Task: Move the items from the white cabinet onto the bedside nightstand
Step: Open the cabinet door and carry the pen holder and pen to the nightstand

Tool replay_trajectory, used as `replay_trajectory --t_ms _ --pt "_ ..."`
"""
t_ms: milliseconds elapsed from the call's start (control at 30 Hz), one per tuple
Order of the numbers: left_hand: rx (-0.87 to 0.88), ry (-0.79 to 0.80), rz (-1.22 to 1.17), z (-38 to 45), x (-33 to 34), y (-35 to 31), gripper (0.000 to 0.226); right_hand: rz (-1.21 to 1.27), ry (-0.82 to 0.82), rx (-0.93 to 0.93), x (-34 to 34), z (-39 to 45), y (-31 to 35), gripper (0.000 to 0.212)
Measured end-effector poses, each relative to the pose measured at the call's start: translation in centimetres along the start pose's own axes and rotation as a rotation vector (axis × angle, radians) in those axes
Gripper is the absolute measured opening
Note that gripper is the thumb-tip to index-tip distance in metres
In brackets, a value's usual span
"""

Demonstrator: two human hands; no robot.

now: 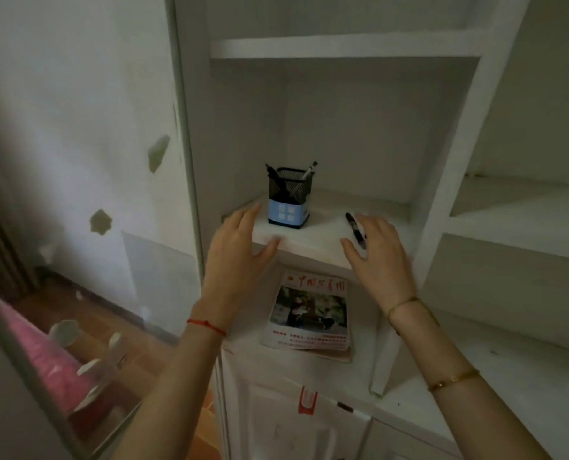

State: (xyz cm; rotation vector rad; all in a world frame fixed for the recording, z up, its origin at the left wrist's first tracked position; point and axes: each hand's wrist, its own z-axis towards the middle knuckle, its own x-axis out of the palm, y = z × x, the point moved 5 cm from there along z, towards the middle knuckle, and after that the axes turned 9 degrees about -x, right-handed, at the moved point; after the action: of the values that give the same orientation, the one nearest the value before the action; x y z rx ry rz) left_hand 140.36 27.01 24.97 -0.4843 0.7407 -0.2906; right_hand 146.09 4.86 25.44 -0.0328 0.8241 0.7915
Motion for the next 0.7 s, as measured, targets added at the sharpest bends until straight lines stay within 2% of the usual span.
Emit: replay_trajectory --t_ms 233,333,433,700 --pt "-0.04 0.039 -0.127 5.3 4.6 0.7 0.086 -0.136 0.103 0.215 1.9 4.8 -3.4 0.06" --pt "-0.104 0.095 -0.187 6.9 6.6 1.6 0.097 -0.237 0.171 0.311 2.8 5.9 -4.8 0.052" --pt "-0.115 0.13 -0.278 8.0 8.0 1.9 0.091 -0.273 0.211 0.378 3.4 6.4 -5.8 0.04" --pt "-0.135 0.14 -0.391 8.8 9.3 1.3 0.085 -0.218 0.198 0.439 2.9 6.8 -6.0 0.038"
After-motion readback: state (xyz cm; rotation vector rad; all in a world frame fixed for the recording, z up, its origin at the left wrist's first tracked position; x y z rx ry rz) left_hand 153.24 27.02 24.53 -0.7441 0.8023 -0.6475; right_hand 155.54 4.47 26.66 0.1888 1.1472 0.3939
